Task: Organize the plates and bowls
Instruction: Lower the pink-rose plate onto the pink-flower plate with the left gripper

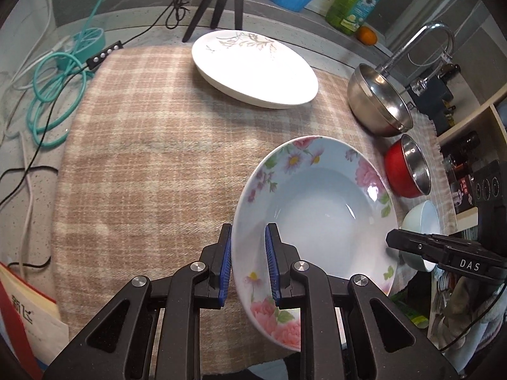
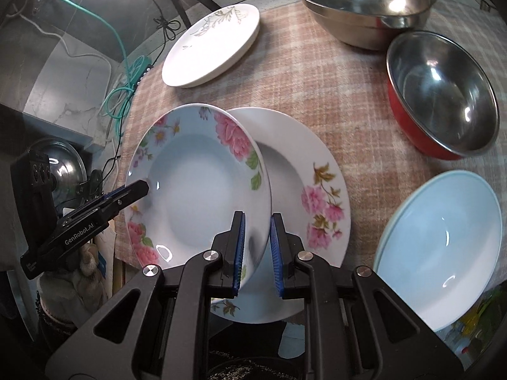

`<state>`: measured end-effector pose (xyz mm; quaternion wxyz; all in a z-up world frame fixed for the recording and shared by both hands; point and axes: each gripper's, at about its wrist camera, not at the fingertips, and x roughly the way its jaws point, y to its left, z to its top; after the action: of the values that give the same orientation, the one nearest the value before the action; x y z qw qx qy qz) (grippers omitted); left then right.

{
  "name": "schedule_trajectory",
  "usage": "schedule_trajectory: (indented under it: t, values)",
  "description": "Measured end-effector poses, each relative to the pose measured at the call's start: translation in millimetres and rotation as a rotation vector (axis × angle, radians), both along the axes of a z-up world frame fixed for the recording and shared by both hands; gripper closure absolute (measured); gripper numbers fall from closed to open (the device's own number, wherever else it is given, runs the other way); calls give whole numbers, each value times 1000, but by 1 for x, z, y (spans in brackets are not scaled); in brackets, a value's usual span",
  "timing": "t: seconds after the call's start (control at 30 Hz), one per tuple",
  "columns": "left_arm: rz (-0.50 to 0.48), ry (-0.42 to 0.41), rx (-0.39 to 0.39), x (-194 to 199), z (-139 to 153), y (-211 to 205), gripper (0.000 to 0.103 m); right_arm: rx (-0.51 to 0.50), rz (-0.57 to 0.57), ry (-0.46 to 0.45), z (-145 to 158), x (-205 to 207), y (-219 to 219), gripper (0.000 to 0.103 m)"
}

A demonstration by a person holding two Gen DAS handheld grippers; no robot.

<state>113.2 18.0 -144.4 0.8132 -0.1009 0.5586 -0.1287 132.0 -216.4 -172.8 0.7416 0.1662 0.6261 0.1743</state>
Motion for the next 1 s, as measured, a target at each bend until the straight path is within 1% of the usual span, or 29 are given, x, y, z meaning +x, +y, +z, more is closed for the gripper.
schedule_trajectory:
  t: [0.43,0.73,1.0]
  values:
    - [-85,-14,62,12,-3,-28,85,-23,-58,26,-11,-22,-17,87]
    - [-128,-28,95,17,-6,-42,85,-48,-100,24,-12,-27,-24,87]
    - [-192,-61,178,15,-6,-60,84,-72,-128,26,-13,-29,-30,87]
